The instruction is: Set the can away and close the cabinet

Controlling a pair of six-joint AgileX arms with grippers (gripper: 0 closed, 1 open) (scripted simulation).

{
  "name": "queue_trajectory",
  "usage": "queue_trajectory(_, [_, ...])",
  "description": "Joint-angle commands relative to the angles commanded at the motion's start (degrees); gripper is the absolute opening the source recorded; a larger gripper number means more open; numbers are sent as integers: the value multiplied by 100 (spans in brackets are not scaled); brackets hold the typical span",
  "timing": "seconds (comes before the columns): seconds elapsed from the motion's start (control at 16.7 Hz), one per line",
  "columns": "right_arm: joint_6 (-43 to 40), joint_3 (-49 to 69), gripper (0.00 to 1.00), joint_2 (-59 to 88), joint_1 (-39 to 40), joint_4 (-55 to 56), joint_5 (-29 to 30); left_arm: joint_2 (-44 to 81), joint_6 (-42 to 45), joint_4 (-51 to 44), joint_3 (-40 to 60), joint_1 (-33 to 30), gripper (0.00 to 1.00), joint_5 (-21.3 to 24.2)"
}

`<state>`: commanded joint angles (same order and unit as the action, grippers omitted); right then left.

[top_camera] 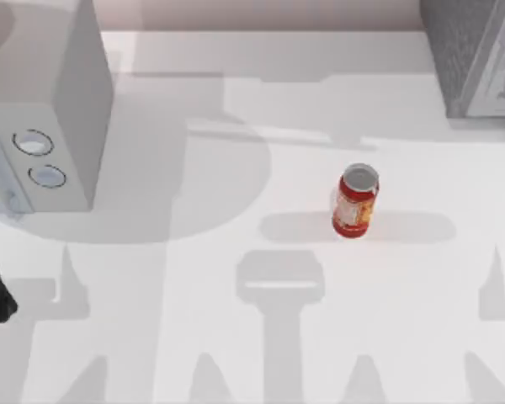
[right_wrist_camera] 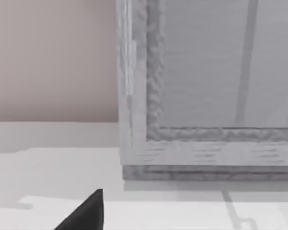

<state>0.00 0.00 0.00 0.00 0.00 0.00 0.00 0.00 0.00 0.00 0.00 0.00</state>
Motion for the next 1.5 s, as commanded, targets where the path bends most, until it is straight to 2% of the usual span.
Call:
queue_trajectory(0.3, [-52,181,100,-5,-25,255,114,0,0,0,0,0,100,0])
queue_trajectory(0.72, [-210,964,100,851,298,1721,689,0,0,0,0,0,100,0])
queue_trajectory(1.08, [-202,1506,100,2733,946,3278,1431,0,0,0,0,0,100,0])
queue_trajectory(1.5, [-139,2094,100,5652,1919,5335,2484,0,0,0,0,0,100,0])
